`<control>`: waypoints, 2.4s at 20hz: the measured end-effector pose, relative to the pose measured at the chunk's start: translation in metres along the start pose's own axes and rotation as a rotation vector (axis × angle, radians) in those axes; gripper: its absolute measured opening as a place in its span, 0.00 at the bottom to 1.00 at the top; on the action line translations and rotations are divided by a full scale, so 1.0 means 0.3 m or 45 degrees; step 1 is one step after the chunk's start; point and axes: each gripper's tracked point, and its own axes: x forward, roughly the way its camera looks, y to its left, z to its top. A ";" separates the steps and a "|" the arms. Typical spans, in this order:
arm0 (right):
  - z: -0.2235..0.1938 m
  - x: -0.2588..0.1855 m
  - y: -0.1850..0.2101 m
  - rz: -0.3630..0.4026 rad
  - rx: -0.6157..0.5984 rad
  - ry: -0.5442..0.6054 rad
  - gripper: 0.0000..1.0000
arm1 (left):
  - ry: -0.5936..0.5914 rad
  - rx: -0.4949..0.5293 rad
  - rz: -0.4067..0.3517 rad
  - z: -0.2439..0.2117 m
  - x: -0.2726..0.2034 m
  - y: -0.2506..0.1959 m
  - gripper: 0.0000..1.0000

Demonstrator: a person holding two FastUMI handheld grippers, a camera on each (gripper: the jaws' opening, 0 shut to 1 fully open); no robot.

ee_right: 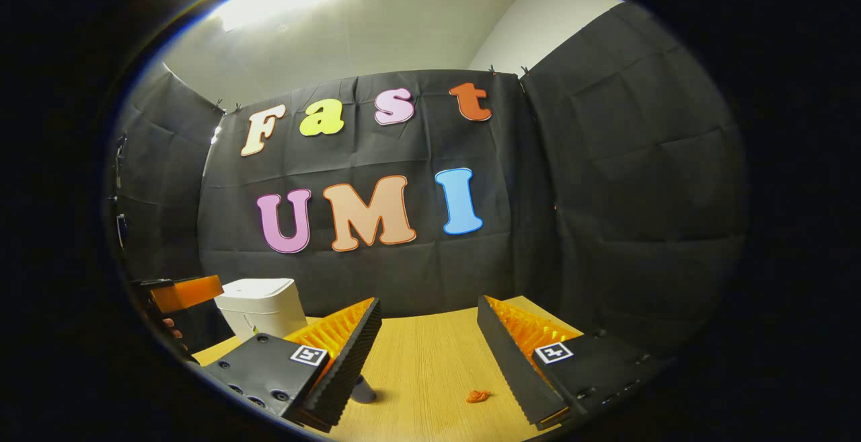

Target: Press the lid of the desktop garbage bin to open it, pick up the crumpled paper on the desktop and throw it into the bin, then pick up the pop can on the desktop and drop it into the bin, and finally close the garbage bin lid.

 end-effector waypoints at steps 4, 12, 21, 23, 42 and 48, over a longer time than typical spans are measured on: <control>-0.013 0.004 0.000 0.018 0.047 0.025 0.96 | 0.018 -0.034 0.026 -0.013 0.018 0.014 0.93; -0.028 0.054 0.037 0.073 0.097 0.060 0.96 | 0.051 -0.053 0.081 -0.034 -0.001 0.056 0.93; -0.046 0.058 0.052 0.073 0.065 0.067 0.96 | 0.036 -0.057 0.151 -0.024 0.007 0.141 0.92; -0.044 0.059 0.037 0.054 0.079 0.063 0.96 | 0.040 -0.056 0.148 -0.028 0.011 0.140 0.93; -0.086 0.065 -0.005 -0.006 0.083 0.092 0.96 | 0.172 0.000 0.316 -0.035 0.371 0.557 0.00; -0.103 0.059 -0.066 -0.079 0.095 0.115 0.96 | 0.396 0.040 0.346 -0.178 0.420 0.670 0.00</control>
